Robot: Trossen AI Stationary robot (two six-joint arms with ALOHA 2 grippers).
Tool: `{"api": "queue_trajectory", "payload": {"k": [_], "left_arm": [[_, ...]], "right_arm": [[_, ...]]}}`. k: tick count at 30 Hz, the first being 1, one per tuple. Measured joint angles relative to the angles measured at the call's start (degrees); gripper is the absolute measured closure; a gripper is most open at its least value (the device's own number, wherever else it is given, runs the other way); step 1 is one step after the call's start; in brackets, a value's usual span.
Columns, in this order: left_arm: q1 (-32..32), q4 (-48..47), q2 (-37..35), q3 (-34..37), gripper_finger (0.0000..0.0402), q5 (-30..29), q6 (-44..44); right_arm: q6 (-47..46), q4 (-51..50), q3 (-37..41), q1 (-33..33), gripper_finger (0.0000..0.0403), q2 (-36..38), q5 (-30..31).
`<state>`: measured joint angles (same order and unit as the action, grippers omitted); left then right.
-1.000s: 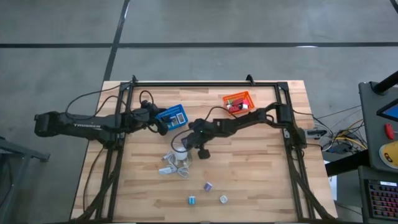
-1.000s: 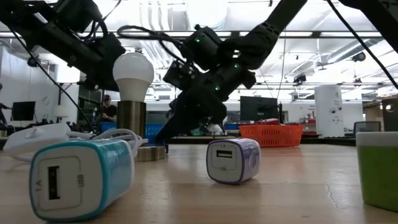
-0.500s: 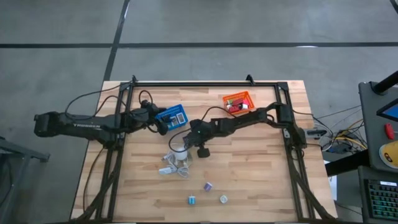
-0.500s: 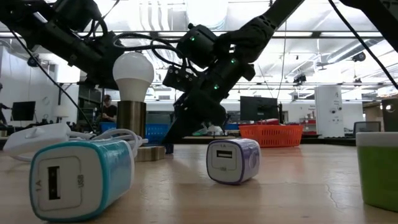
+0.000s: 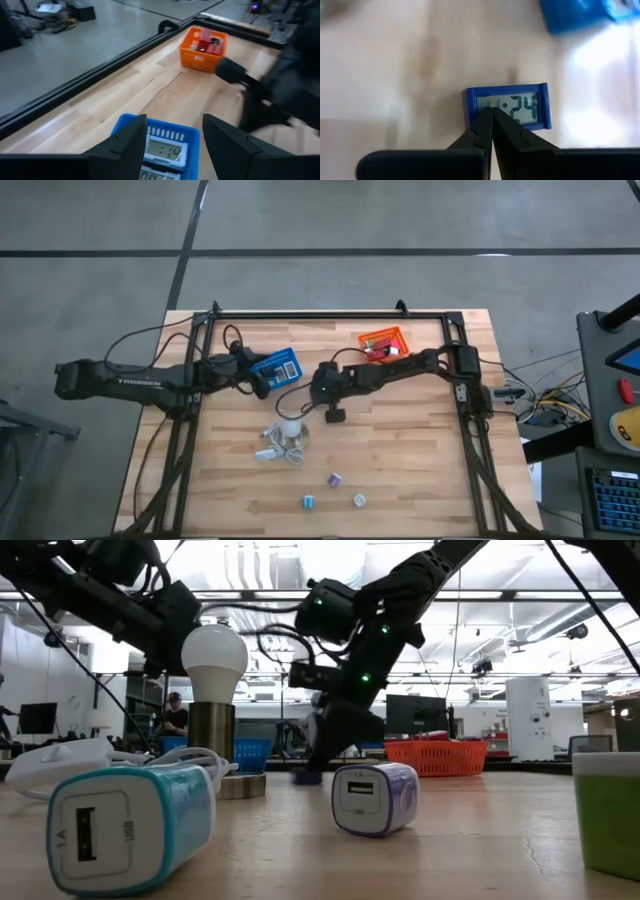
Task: Pick & Place Office items
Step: Put the blue timer into the blue bin
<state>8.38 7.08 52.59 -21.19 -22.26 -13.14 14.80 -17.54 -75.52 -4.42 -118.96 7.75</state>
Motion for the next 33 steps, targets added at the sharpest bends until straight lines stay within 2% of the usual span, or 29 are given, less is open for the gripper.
{"api": "queue_trajectory", "payload": {"k": [8, 13, 16, 19, 21, 25, 29, 33], "left_arm": [[-0.04, 3.05, 0.97, -0.80, 0.0204, 5.73, 2.53], [-0.04, 2.50, 3.46, -3.38, 0.0204, 6.90, 4.21], [-0.04, 2.02, 6.61, -6.24, 0.0204, 7.82, 6.22], [-0.02, 0.08, 10.99, -9.87, 0.0204, 10.03, 10.40], [-0.02, -1.96, 14.27, -12.59, 0.0206, 14.45, 15.50], [-0.04, -7.50, 22.78, -19.76, 0.0218, 21.78, 25.77], [-0.21, -14.65, 31.65, -28.18, 0.0224, 22.07, 36.82], [-0.62, -22.73, 39.26, -37.09, 0.0224, 22.24, 45.67]], "right_arm": [[-0.88, 2.72, 6.93, -2.33, 0.0395, 7.28, 4.02], [-0.93, 7.22, 14.34, -2.98, 0.0395, 18.13, 10.24], [-1.42, 10.82, 20.72, -2.95, 0.0395, 24.84, 10.55], [-2.65, 13.40, 25.87, -2.81, 0.0394, 32.05, 9.94], [-3.83, 13.75, 28.96, -2.91, 0.0394, 36.23, 8.28], [-4.74, 13.11, 33.83, -2.65, 0.0394, 41.96, 1.67], [-6.73, 12.95, 36.17, -2.50, 0.0387, 44.99, -1.60], [-7.26, 13.24, 37.10, -2.18, 0.0358, 45.91, -3.90]]}}
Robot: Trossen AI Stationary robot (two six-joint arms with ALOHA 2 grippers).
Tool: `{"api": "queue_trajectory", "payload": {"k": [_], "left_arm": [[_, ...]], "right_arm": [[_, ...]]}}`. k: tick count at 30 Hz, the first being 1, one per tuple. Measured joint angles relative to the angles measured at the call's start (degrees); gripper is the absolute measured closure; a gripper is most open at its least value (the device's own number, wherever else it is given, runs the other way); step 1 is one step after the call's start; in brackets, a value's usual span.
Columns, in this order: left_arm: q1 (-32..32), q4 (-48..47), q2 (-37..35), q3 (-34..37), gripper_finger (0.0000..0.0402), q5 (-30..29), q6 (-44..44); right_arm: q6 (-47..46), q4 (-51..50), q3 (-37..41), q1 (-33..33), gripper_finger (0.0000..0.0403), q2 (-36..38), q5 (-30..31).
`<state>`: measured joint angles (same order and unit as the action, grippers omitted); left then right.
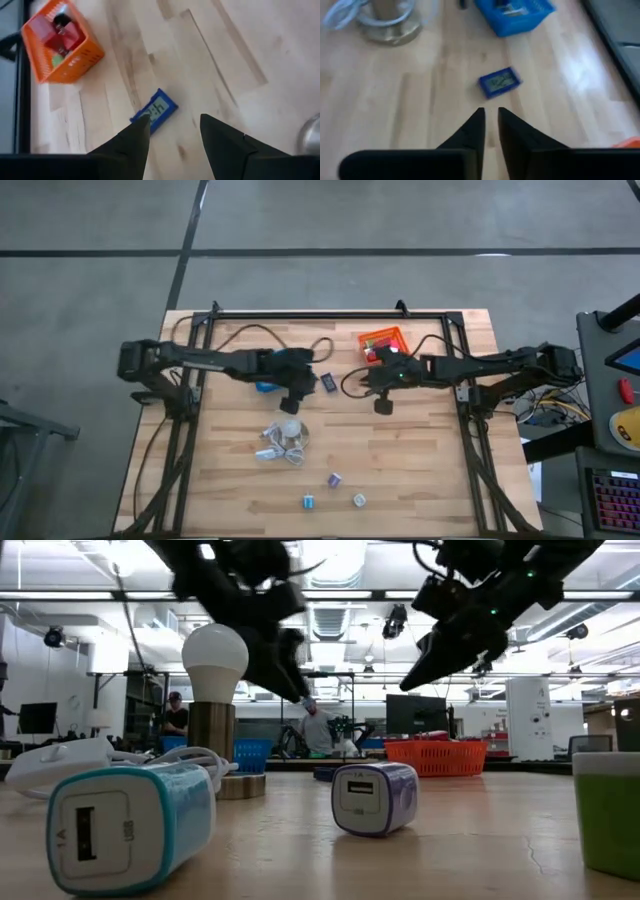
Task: Pick & Place Office items
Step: Put the blue timer into the blue bin
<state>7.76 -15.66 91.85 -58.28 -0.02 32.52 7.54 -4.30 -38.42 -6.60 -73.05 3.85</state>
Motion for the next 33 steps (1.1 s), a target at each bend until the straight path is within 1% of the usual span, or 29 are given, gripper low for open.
{"api": "queue_trajectory", "payload": {"k": [3, 6, 8, 11, 16, 20, 23, 25, 29, 33], "left_arm": [[-0.01, -7.06, 4.49, -6.55, 0.0221, -0.19, 4.48], [0.01, -12.66, 8.48, -12.11, 0.0205, -0.86, 9.27], [0.01, -15.05, 10.84, -15.02, 0.0192, -1.30, 13.50], [0.08, -17.22, 13.56, -17.45, 0.0177, -2.66, 21.00], [1.09, -17.03, 15.89, -18.91, 0.0173, -4.46, 29.76], [2.45, -17.14, 16.90, -19.19, 0.0172, -2.82, 35.57], [4.20, -17.23, 18.20, -19.19, 0.0172, -1.29, 37.13], [5.41, -17.26, 19.27, -19.19, 0.0172, -1.22, 37.76], [6.45, -17.33, 20.90, -19.19, 0.0172, -1.21, 40.46], [6.44, -16.44, 21.91, -19.29, 0.0172, -0.54, 41.71]], "right_arm": [[-0.18, -0.31, 0.54, 0.11, 0.0325, -0.27, -1.28], [-0.32, -0.24, 1.13, 0.03, 0.0286, -0.25, -1.19], [-0.49, -0.42, 1.70, 0.07, 0.0259, -0.25, -1.06], [-0.54, -0.85, 2.17, 0.08, 0.0221, -0.25, -0.93], [-1.34, -2.52, 2.46, 0.10, 0.0176, -0.15, -0.92], [-1.30, -5.27, 2.57, 0.08, 0.0151, 0.32, -0.94], [-2.44, -6.66, 2.74, 0.08, 0.0133, 1.57, -0.87], [-2.88, -6.83, 3.03, 0.08, 0.0121, 3.26, -0.10], [-2.31, -8.55, 4.40, 0.01, 0.0101, 8.37, 4.75], [-2.86, -9.04, 6.43, 0.03, 0.0091, 15.21, 5.30]]}}
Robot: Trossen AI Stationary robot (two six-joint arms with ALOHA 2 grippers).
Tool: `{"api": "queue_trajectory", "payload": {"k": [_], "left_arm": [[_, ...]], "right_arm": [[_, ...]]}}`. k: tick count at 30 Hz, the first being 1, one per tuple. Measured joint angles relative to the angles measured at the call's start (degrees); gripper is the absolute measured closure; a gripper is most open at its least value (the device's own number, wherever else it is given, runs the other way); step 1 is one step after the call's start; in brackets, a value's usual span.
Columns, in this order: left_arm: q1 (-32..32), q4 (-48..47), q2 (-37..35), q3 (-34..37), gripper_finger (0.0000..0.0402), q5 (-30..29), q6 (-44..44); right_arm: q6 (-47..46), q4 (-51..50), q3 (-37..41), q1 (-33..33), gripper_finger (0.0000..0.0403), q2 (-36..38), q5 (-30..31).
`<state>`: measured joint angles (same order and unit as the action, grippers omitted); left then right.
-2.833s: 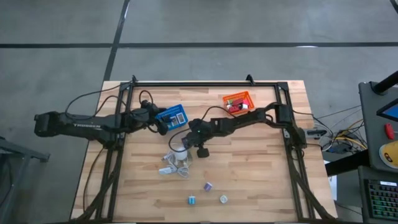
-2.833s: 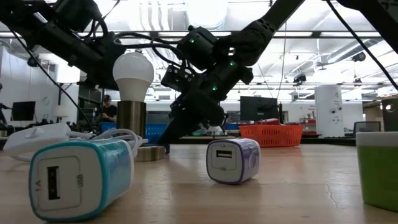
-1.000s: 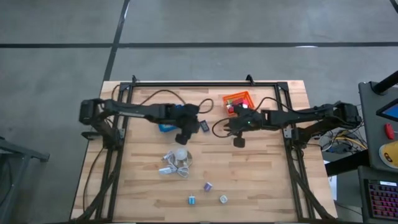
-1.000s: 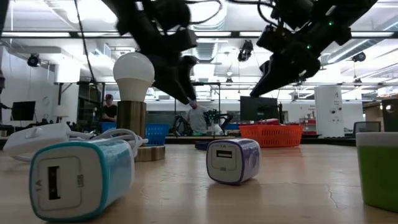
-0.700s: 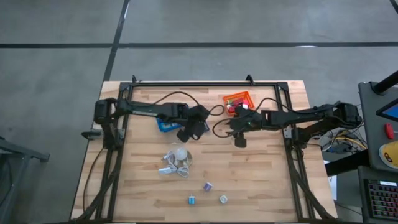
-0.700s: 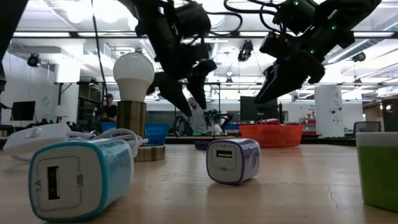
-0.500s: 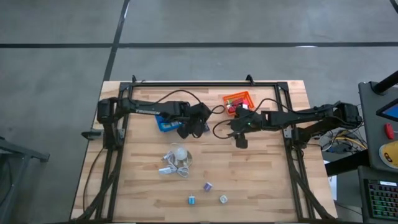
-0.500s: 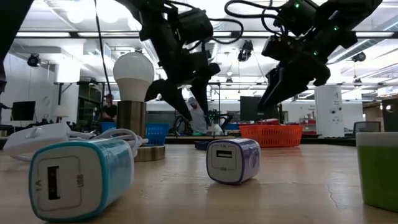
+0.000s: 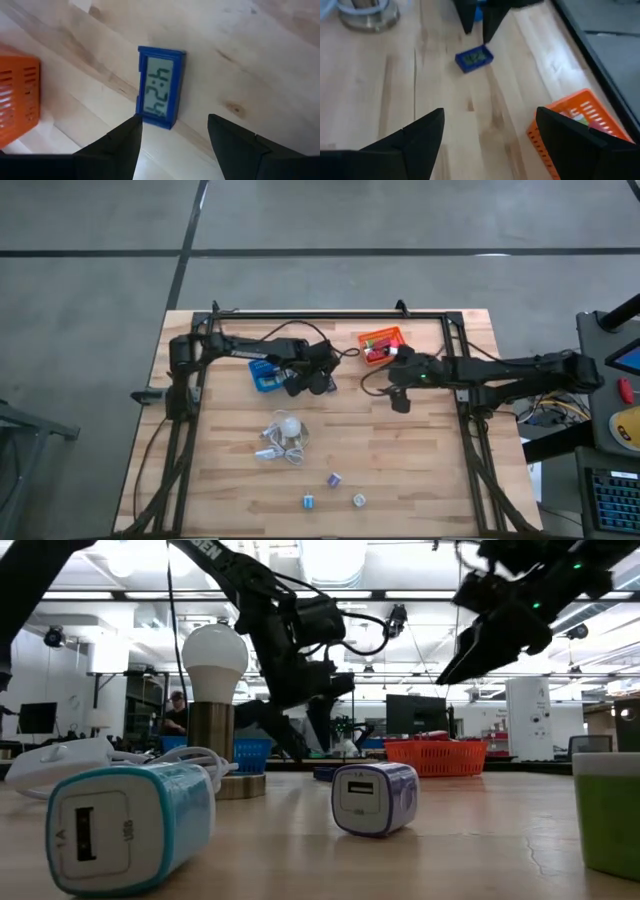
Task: Pick & Place Office items
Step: Put the blue timer into the blue bin
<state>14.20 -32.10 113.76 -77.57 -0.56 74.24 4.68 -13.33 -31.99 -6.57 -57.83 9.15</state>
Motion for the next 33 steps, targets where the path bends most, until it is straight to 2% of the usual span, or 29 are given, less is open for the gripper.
{"api": "queue_trajectory", "payload": {"k": [8, 14, 19, 33], "left_arm": [[0.03, 0.07, 3.02, -4.47, 0.0172, 0.76, 1.85], [-0.45, -8.28, 8.16, -12.05, 0.0172, 1.07, 0.77], [-0.44, -9.31, 9.98, -15.01, 0.0172, 1.74, -0.30], [-0.46, -10.57, 10.73, -15.05, 0.0172, 2.38, -0.55]], "right_arm": [[-1.64, -0.35, 4.39, -0.06, 0.0090, 9.47, 0.02], [-2.62, -1.63, 4.99, -0.08, 0.0090, 9.72, 0.02], [-2.16, -1.90, 4.99, -0.09, 0.0090, 9.56, -0.04], [-1.52, -1.87, 4.95, -0.09, 0.0090, 9.43, -0.24]]}}
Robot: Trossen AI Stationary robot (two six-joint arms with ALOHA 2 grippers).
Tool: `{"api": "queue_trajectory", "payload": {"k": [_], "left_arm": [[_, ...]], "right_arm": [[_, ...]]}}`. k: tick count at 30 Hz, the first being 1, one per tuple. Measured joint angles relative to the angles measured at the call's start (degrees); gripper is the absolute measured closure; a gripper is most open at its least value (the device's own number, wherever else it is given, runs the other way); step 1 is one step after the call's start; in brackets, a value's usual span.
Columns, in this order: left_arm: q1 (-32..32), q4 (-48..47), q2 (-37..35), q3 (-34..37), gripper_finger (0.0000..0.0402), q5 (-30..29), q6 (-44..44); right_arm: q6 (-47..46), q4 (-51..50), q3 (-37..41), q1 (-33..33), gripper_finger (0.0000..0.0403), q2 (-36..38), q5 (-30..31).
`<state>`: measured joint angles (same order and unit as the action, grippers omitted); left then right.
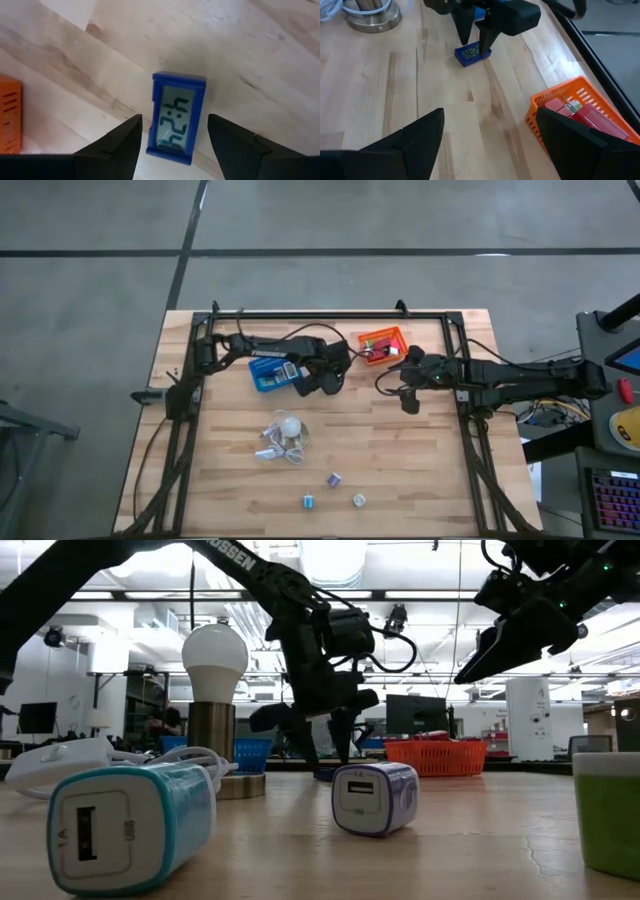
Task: Pick & Place Office items
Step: Put the blue timer into the blue bin
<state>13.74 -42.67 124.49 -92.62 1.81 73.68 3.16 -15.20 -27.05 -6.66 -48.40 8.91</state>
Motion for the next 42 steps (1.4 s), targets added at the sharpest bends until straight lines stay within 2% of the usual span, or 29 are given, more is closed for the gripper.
{"api": "queue_trajectory", "payload": {"k": [14, 17, 23, 28, 33, 42], "left_arm": [[0.00, -2.19, 4.04, -3.14, 0.0176, 0.17, -3.24], [0.00, -2.86, 4.12, -3.28, 0.0199, 0.17, -3.88], [-0.02, -3.24, 4.10, -2.99, 0.0281, 0.14, -4.68], [-0.02, -3.11, 4.10, -2.99, 0.0281, -0.26, -5.34], [-0.31, -2.80, 4.10, -2.93, 0.0281, -3.09, -5.65], [-0.04, -1.13, 3.10, -2.64, 0.0281, -1.80, -12.60]], "right_arm": [[-0.17, 0.00, -0.04, 0.02, 0.0090, -0.02, -1.89], [-0.17, 0.00, -0.04, 0.02, 0.0090, -0.02, -2.08], [-0.36, 0.16, -0.04, 0.02, 0.0100, -0.02, -4.57], [-0.63, 0.37, -0.04, 0.02, 0.0112, -0.04, -4.63], [-1.05, 0.63, -0.04, 0.02, 0.0124, -0.04, -4.62], [-1.08, 0.86, -0.04, 0.02, 0.0138, -0.04, -4.72]]}}
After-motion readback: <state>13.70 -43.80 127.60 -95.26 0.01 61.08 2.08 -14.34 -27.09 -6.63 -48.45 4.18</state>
